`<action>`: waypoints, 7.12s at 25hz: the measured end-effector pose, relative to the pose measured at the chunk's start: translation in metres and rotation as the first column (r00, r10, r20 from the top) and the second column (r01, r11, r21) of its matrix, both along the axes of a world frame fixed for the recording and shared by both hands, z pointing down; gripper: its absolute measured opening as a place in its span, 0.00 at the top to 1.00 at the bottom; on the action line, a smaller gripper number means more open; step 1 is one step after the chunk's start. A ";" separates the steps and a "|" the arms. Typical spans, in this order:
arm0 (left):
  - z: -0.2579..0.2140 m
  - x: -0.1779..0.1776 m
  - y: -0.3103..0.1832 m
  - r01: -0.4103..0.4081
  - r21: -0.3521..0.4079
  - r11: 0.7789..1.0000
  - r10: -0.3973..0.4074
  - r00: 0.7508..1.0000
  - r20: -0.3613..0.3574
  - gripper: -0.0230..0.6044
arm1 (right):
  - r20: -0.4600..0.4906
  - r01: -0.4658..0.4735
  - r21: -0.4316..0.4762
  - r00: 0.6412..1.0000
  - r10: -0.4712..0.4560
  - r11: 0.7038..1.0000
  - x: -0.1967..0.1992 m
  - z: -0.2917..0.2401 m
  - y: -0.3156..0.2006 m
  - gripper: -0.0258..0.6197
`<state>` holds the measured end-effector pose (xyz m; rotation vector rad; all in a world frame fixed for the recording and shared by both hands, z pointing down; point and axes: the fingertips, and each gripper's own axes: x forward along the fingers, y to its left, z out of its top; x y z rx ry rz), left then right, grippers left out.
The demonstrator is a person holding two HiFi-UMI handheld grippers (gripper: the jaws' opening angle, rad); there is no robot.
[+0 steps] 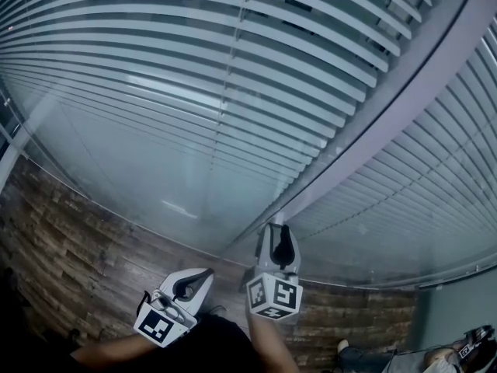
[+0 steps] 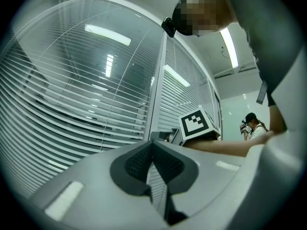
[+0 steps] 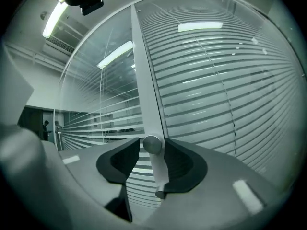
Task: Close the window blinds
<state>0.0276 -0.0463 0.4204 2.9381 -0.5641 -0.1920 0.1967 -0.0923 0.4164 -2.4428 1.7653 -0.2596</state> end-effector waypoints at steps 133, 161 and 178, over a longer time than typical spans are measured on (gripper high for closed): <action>0.016 -0.041 0.021 -0.081 -0.010 0.997 0.081 0.996 0.025 0.97 | -0.510 -0.007 -0.325 0.844 -0.169 0.946 -0.037 -0.004 0.032 0.77; 0.017 -0.042 -0.025 -0.163 -0.018 0.986 0.162 0.986 -0.034 0.97 | -0.053 -0.003 -0.082 0.999 -0.002 0.997 -0.013 0.005 0.001 0.69; 0.018 -0.046 -0.033 -0.138 -0.037 0.990 0.137 0.990 -0.019 0.97 | -0.492 -0.087 -0.331 0.865 -0.093 0.940 -0.009 0.007 -0.004 0.77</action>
